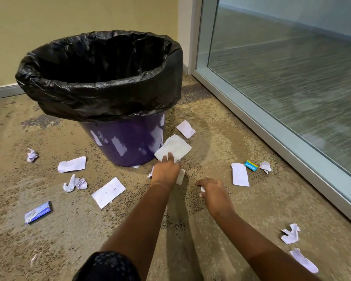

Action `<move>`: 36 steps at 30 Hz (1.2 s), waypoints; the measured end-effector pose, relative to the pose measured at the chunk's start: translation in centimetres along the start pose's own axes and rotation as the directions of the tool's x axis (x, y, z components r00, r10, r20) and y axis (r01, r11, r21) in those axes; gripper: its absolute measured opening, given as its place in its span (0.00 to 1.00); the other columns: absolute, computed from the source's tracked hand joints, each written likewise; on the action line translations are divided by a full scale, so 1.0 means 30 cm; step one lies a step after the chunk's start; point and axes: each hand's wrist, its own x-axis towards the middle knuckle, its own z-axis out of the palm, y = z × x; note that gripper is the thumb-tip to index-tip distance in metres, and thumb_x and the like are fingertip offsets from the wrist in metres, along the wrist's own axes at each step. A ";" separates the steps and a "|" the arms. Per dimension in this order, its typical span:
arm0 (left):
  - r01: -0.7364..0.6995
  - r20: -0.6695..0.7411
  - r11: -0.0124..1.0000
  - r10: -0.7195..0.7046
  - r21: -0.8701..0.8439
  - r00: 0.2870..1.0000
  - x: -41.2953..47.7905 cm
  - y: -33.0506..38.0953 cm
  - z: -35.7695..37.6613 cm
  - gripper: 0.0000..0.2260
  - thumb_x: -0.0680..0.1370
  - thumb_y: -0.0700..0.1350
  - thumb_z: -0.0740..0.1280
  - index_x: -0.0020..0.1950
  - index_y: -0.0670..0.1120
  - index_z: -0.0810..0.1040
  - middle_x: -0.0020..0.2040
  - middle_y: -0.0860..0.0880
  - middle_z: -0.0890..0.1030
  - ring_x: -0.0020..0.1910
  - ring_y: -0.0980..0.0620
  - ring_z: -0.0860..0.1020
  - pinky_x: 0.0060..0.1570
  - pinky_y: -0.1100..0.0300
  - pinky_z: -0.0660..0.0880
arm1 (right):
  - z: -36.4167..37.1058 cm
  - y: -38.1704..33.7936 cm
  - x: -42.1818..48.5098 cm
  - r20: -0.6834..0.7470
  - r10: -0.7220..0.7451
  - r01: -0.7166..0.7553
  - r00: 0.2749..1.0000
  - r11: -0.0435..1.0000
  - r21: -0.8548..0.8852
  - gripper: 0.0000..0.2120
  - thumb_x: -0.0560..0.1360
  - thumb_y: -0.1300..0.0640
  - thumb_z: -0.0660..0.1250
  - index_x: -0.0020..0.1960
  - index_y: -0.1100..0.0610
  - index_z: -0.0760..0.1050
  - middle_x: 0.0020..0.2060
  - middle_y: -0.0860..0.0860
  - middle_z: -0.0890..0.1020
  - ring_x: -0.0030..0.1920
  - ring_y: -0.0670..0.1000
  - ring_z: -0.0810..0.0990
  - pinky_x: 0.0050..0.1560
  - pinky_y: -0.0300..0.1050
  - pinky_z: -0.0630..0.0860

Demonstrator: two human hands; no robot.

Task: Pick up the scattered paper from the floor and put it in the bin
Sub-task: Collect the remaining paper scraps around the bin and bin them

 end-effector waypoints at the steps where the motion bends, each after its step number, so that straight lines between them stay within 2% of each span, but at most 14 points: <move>1: 0.013 -0.023 1.000 -0.013 -0.006 1.000 -0.004 -0.002 -0.006 0.21 0.79 0.35 0.58 0.73 0.44 0.63 0.74 0.37 0.60 0.70 0.40 0.67 0.65 0.48 0.69 | -0.001 0.002 0.001 0.005 -0.004 0.004 1.000 1.000 0.011 0.18 0.76 0.67 0.58 0.63 0.55 0.73 0.62 0.57 0.75 0.63 0.55 0.70 0.60 0.44 0.67; 5: 0.021 -0.170 1.000 -0.021 -0.003 0.985 -0.037 -0.025 -0.026 0.15 0.81 0.35 0.55 0.66 0.42 0.72 0.61 0.43 0.76 0.60 0.44 0.77 0.59 0.54 0.73 | -0.012 -0.004 -0.006 -0.019 -0.015 0.014 1.000 1.000 -0.022 0.20 0.76 0.68 0.59 0.65 0.54 0.73 0.65 0.55 0.75 0.64 0.55 0.69 0.61 0.44 0.68; 14: -0.051 -0.303 0.975 -0.018 -0.218 0.953 -0.174 -0.021 0.027 0.13 0.81 0.47 0.58 0.62 0.43 0.71 0.60 0.46 0.76 0.56 0.49 0.76 0.57 0.58 0.74 | -0.015 -0.014 -0.035 -0.019 -0.051 0.048 0.999 0.988 -0.145 0.18 0.75 0.68 0.60 0.62 0.56 0.74 0.61 0.56 0.78 0.60 0.55 0.74 0.58 0.43 0.70; 16: -0.065 -0.330 0.951 -0.040 -0.302 0.943 -0.215 -0.005 0.021 0.11 0.81 0.48 0.57 0.60 0.43 0.71 0.58 0.46 0.76 0.56 0.48 0.75 0.54 0.56 0.74 | -0.015 -0.006 -0.052 -0.048 0.019 -0.019 0.999 1.000 -0.009 0.16 0.75 0.68 0.60 0.59 0.58 0.77 0.60 0.56 0.79 0.60 0.55 0.76 0.59 0.43 0.70; 18: -0.123 -0.406 0.906 -0.058 -0.405 0.912 -0.257 0.012 -0.005 0.08 0.81 0.43 0.58 0.57 0.43 0.71 0.55 0.46 0.77 0.53 0.48 0.75 0.48 0.59 0.72 | -0.019 -0.009 -0.071 -0.103 0.165 -0.133 0.981 0.956 0.263 0.12 0.75 0.67 0.62 0.55 0.60 0.79 0.56 0.58 0.81 0.55 0.56 0.79 0.58 0.45 0.74; 21: -0.232 -0.576 0.824 -0.133 -0.516 0.807 -0.306 0.028 -0.082 0.06 0.79 0.37 0.61 0.53 0.41 0.74 0.48 0.45 0.79 0.45 0.50 0.75 0.40 0.61 0.68 | -0.072 -0.050 -0.065 -0.118 0.353 -0.210 0.928 0.759 0.616 0.09 0.75 0.65 0.65 0.54 0.62 0.79 0.50 0.58 0.83 0.45 0.55 0.81 0.41 0.36 0.80; 22: -0.263 -0.617 0.801 -0.161 -0.538 0.770 -0.316 0.033 -0.118 0.05 0.79 0.37 0.61 0.53 0.41 0.75 0.47 0.46 0.80 0.44 0.49 0.76 0.39 0.61 0.70 | -0.109 -0.072 -0.052 -0.151 0.384 -0.198 0.911 0.728 0.656 0.09 0.75 0.65 0.65 0.54 0.61 0.79 0.49 0.56 0.82 0.45 0.54 0.81 0.39 0.35 0.79; 23: -0.294 -0.651 0.776 -0.189 -0.558 0.735 -0.331 0.033 -0.159 0.05 0.78 0.38 0.62 0.52 0.41 0.76 0.46 0.46 0.80 0.44 0.49 0.77 0.39 0.59 0.74 | -0.156 -0.104 -0.036 -0.197 0.398 -0.167 0.896 0.713 0.681 0.09 0.74 0.64 0.66 0.54 0.61 0.79 0.49 0.55 0.82 0.46 0.54 0.81 0.44 0.39 0.79; 25: -0.369 -0.742 0.754 -0.224 -0.543 0.632 -0.356 0.017 -0.257 0.05 0.77 0.37 0.64 0.52 0.41 0.76 0.45 0.46 0.80 0.43 0.50 0.78 0.41 0.62 0.77 | -0.272 -0.196 -0.016 -0.288 0.382 -0.022 0.878 0.633 0.774 0.09 0.74 0.66 0.65 0.53 0.62 0.79 0.51 0.54 0.81 0.47 0.53 0.81 0.54 0.49 0.78; 26: -0.405 -0.807 0.770 -0.231 -0.493 0.543 -0.369 0.001 -0.316 0.05 0.76 0.37 0.65 0.51 0.40 0.76 0.44 0.45 0.80 0.42 0.50 0.78 0.41 0.67 0.76 | -0.333 -0.251 -0.008 -0.335 0.360 0.077 0.871 0.574 0.815 0.09 0.74 0.68 0.64 0.53 0.63 0.78 0.50 0.52 0.80 0.46 0.49 0.81 0.53 0.48 0.79; 28: -0.451 -0.890 0.784 -0.272 -0.425 0.366 -0.394 -0.045 -0.434 0.06 0.74 0.36 0.65 0.50 0.37 0.76 0.44 0.43 0.80 0.41 0.52 0.75 0.42 0.69 0.70 | -0.457 -0.369 0.003 -0.452 0.291 0.283 0.843 0.474 0.834 0.08 0.74 0.70 0.64 0.50 0.63 0.78 0.44 0.49 0.79 0.41 0.41 0.80 0.43 0.38 0.80; 30: -0.477 -0.886 0.749 -0.357 -0.460 0.294 -0.409 -0.102 -0.560 0.07 0.74 0.36 0.65 0.52 0.36 0.75 0.47 0.43 0.79 0.43 0.54 0.73 0.41 0.71 0.69 | -0.570 -0.482 0.022 -0.549 0.221 0.428 0.806 0.423 0.799 0.08 0.74 0.69 0.64 0.47 0.59 0.77 0.39 0.46 0.78 0.33 0.38 0.78 0.35 0.32 0.78; 33: -0.354 -0.812 0.733 -0.492 -0.581 0.314 -0.387 -0.207 -0.712 0.10 0.76 0.37 0.65 0.57 0.38 0.73 0.55 0.48 0.78 0.49 0.61 0.71 0.39 0.80 0.70 | -0.693 -0.641 0.068 -0.635 0.123 0.523 0.763 0.460 0.717 0.08 0.74 0.69 0.64 0.47 0.59 0.78 0.39 0.46 0.78 0.36 0.41 0.77 0.40 0.35 0.80; 36: -0.180 -0.648 0.652 -0.604 -0.737 0.464 -0.310 -0.337 -0.766 0.13 0.75 0.35 0.62 0.59 0.44 0.71 0.61 0.45 0.76 0.50 0.55 0.71 0.41 0.71 0.72 | -0.740 -0.784 0.150 -0.564 0.053 0.455 0.824 0.530 0.715 0.06 0.75 0.64 0.64 0.49 0.60 0.78 0.38 0.46 0.75 0.36 0.42 0.76 0.47 0.41 0.81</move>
